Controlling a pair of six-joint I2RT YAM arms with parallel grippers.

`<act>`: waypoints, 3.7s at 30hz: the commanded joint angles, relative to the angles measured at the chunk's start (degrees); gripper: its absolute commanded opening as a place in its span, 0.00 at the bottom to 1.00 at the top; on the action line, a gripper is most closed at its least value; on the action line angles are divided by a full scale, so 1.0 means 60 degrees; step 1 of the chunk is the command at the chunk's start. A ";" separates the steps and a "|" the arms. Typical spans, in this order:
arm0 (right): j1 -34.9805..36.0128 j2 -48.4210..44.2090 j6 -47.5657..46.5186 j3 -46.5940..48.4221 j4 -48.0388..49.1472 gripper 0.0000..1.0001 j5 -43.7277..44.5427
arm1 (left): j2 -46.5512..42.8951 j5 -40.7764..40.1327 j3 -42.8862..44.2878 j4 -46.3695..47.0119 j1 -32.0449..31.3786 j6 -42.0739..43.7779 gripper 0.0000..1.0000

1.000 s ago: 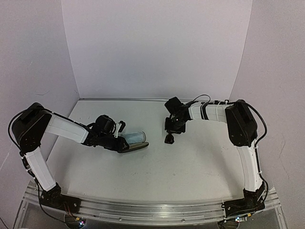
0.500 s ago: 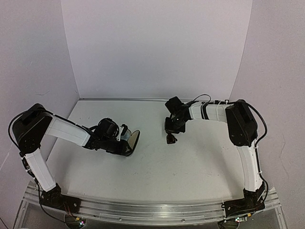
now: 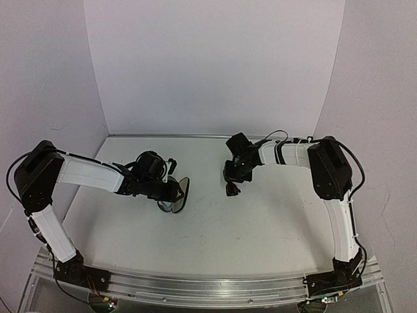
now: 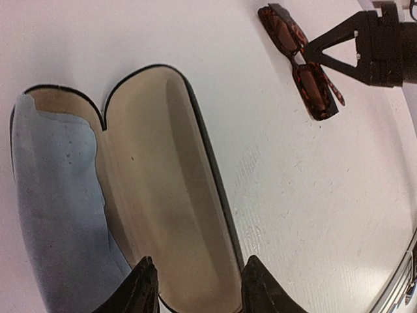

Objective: Organize the sunglasses
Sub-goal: Adjust the sunglasses case at the center of the board, then pick up the sunglasses from the center of the board, then place the sunglasses in the sunglasses case.

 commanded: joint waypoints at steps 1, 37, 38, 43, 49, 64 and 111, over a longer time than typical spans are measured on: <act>-0.0013 -0.0425 -0.0230 -0.0184 0.0292 0.00 -0.0172 | -0.0642 -0.0451 0.0821 -0.0278 -0.0048 0.0011 0.45; 0.0859 -0.2313 -0.0264 -0.0241 0.0768 0.00 -0.0460 | -0.2977 -0.3292 -0.1010 -0.0685 0.0459 -0.0929 0.46; 0.0946 -0.2338 -0.0194 -0.0183 0.0776 0.00 -0.0660 | -0.3009 -0.3299 -0.1088 -0.0662 0.0466 -0.0946 0.46; 0.1371 -0.2443 0.0171 0.0082 0.0839 0.00 -0.0853 | -0.3233 -0.3054 -0.1564 -0.0337 0.0496 -0.1067 0.45; 0.1928 -0.2264 0.0558 0.0646 0.0846 0.00 -0.0897 | -0.3173 -0.2864 -0.1748 -0.0129 0.0510 -0.1066 0.44; 0.2774 -0.1160 0.1065 0.2366 0.0659 0.00 -0.1161 | -0.2959 -0.2475 -0.2009 0.0360 0.0821 -0.1187 0.43; 0.3162 -0.0203 0.4611 0.0050 0.5493 0.00 -0.1884 | -0.1777 -0.1268 -0.1901 0.0861 0.1730 -0.1159 0.42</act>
